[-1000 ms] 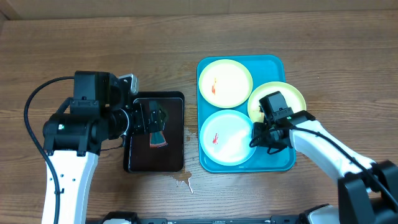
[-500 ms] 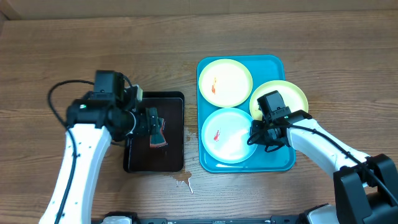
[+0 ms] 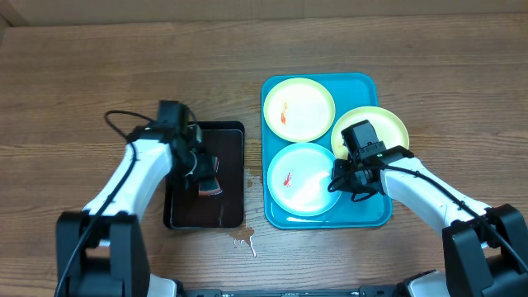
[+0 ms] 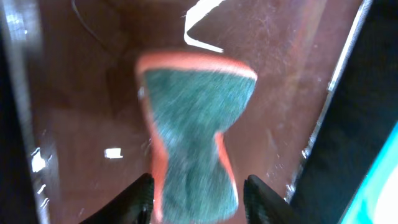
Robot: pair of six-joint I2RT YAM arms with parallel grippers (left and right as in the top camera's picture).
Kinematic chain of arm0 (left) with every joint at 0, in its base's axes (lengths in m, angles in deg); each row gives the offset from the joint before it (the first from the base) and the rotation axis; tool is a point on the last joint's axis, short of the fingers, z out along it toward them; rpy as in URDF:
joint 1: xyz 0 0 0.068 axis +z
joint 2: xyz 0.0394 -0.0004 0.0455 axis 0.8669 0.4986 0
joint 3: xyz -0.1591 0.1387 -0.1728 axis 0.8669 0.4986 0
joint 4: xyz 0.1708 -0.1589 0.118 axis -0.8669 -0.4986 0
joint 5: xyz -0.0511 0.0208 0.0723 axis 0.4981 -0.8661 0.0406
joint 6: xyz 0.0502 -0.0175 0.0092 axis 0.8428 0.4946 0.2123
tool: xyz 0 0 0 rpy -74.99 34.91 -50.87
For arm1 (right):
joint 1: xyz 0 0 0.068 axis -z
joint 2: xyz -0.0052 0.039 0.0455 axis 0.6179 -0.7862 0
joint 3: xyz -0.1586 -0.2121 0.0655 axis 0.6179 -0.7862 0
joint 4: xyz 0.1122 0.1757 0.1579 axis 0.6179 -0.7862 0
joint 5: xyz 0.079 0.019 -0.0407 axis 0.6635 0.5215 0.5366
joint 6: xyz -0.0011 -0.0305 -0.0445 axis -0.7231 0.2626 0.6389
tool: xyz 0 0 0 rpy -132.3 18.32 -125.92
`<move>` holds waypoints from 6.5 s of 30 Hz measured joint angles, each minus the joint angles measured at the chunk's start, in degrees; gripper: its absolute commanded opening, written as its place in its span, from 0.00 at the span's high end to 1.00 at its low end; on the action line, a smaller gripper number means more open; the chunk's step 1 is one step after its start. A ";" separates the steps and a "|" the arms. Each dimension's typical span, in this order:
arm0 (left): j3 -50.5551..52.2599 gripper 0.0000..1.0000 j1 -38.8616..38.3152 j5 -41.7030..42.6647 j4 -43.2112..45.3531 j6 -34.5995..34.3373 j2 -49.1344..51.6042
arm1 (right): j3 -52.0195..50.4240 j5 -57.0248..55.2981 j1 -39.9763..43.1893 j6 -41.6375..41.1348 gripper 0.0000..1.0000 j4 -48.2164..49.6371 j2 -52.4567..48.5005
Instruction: Clean dirty plates on tray and stack at the side
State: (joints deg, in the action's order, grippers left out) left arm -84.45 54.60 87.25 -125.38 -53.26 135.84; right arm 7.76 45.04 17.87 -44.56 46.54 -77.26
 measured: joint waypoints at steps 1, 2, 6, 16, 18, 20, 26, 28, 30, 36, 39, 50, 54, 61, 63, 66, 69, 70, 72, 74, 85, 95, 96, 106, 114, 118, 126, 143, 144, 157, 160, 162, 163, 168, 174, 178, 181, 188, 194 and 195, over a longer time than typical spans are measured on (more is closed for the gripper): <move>0.00 0.66 -1.05 -0.74 0.68 0.02 1.03 | 0.00 0.00 0.00 0.02 0.96 0.00 0.00; 0.00 0.74 -2.05 -1.62 1.18 0.02 1.97 | 0.00 0.00 0.00 0.00 0.96 -0.02 0.00; 0.00 0.96 -5.57 -6.01 1.92 -0.20 4.96 | 0.00 -0.02 0.00 0.00 0.96 -0.09 0.00; -2.19 0.96 -6.14 -7.45 -3.08 -1.11 5.29 | 0.00 0.00 0.00 -0.28 0.96 -0.39 0.00; -4.04 0.96 -6.14 -7.43 -6.08 -1.11 5.29 | 0.00 -0.02 0.00 -0.39 0.96 -0.57 0.00; -6.47 0.96 -6.14 -7.43 -8.74 -1.09 4.96 | 0.02 -0.02 0.00 -0.42 0.96 -0.68 0.00; -15.61 0.96 -6.14 -7.45 -13.57 -0.85 -0.87 | 0.02 0.11 0.00 -0.44 0.96 -0.76 0.00; -17.35 0.96 -6.14 -7.45 -14.16 -0.83 -3.15 | 0.02 0.22 0.00 -0.55 0.96 -0.74 0.00; -17.92 0.96 -6.14 -7.45 -14.80 -0.83 -4.28 | 0.02 0.24 0.00 -0.59 0.96 -0.76 0.00; -17.92 0.96 -7.30 -8.07 -15.61 -0.79 -4.17 | 0.02 0.24 0.00 -0.63 0.96 -0.79 0.00; -17.92 0.96 -8.94 -8.07 -15.04 -0.83 -4.11 | 0.02 0.26 0.00 -0.61 0.96 -0.81 0.00; -17.88 0.96 -23.47 -1.70 -1.88 -3.15 -2.40 | 0.02 0.28 0.00 -0.63 0.96 -0.79 0.00; -17.88 0.96 -28.74 0.66 3.82 -5.68 1.88 | 0.02 0.33 0.00 -0.66 0.96 -0.79 0.00; -17.88 0.96 -31.21 6.16 10.49 -13.27 15.58 | 0.02 0.42 0.00 -0.79 0.96 -0.79 0.00; -17.88 0.96 -31.17 6.60 10.82 -14.45 17.73 | 0.02 0.42 0.00 -0.76 0.96 -0.81 0.00; -18.01 0.96 -31.12 7.52 10.03 -15.41 19.61 | 0.02 0.48 0.00 -0.79 0.96 -0.87 0.00; -19.54 0.96 -30.73 6.97 5.75 -16.22 19.65 | 0.02 0.68 0.00 -0.79 0.96 -0.90 0.00; -20.20 0.96 -30.71 6.08 3.67 -16.26 19.65 | 0.02 0.70 0.00 -0.81 0.96 -0.94 0.00; -22.12 0.96 -30.51 2.54 -2.25 -16.28 19.67 | 0.02 0.74 0.00 -0.81 0.96 -0.94 0.00; -23.61 0.96 -30.40 -1.70 -6.08 -15.50 19.74 | 0.02 0.85 0.00 -0.81 0.96 -0.94 0.00; -24.63 0.96 -30.86 -4.66 -3.28 -5.70 20.81 | 0.02 1.11 0.00 -0.85 0.96 -0.92 0.00; -25.40 0.96 -30.97 14.01 2.10 -7.17 24.96 | 0.02 0.90 0.02 -0.83 0.96 -1.42 0.00; -25.62 0.96 -30.84 15.15 1.16 -7.32 25.22 | 0.02 0.90 0.02 -0.85 0.96 -1.46 0.00; -27.87 0.96 -30.91 7.43 -16.11 -9.05 25.42 | 0.02 0.85 0.02 -0.83 0.96 -1.44 0.00; -30.38 0.96 -31.28 -11.04 -15.74 -12.02 25.42 | 0.02 1.31 -0.02 -0.98 0.96 -1.14 0.00; -30.56 0.96 -31.30 -12.17 -11.80 -10.91 25.42 | 0.02 1.36 0.00 -1.05 0.96 -1.03 0.00; -30.56 0.96 -32.54 0.57 -3.39 -4.42 25.49 | 0.02 1.31 0.00 -1.07 0.96 -1.09 0.00; -30.60 0.96 -33.92 9.49 -12.22 -5.88 26.86 | 0.02 1.33 0.00 -1.07 0.96 -1.07 0.00; -30.62 0.96 -33.90 8.11 -13.33 -6.32 26.86 | 0.02 1.33 0.00 -1.05 0.96 -1.07 0.00; -31.45 0.96 -33.92 -10.51 -18.97 -14.69 26.84 | 0.02 1.92 0.00 -1.05 0.96 -1.07 0.00; -31.95 0.96 -33.86 -12.35 -18.95 -15.43 26.32 | 0.02 1.92 0.00 -1.09 0.96 -1.09 0.00; -32.04 0.96 -33.62 -12.37 -18.95 -15.58 25.09 | 0.02 1.92 0.00 -1.07 0.96 -1.16 0.00; -32.04 0.96 -33.31 -12.31 -18.97 -15.76 23.74 | 0.02 1.88 0.00 -1.05 0.96 -1.20 0.00; -32.37 0.96 -28.46 -11.41 -18.93 -15.91 10.73 | 0.02 1.81 0.00 -1.09 0.96 -1.40 0.00; -34.51 0.96 -17.05 -11.93 -24.09 -13.90 -3.87 | 0.02 1.77 0.00 -1.09 0.96 -1.42 0.00; -30.67 0.96 -13.46 -13.86 -26.18 -13.09 -3.76 | 0.02 1.75 0.00 -1.07 0.96 -1.42 0.00; -22.67 0.96 -12.44 -14.80 -21.55 -12.90 -2.32 | 0.02 1.75 0.00 -1.05 0.96 -1.44 0.00; -5.27 0.85 -12.28 -14.62 -8.72 -13.11 1.36 | 0.02 1.75 0.00 -1.05 0.96 -1.55 0.00; -5.64 0.47 -12.07 -13.38 -9.46 -13.49 1.40 | 1.29 1.68 0.00 -1.01 0.96 -6.27 0.00; -6.47 0.47 -11.78 -13.22 -10.60 -13.51 1.40 | 1.77 1.70 0.00 -1.03 0.96 -7.48 0.00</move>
State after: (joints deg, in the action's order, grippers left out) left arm -90.92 42.82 74.03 -135.98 -66.76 137.23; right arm 9.53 46.74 17.87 -45.58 39.07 -77.26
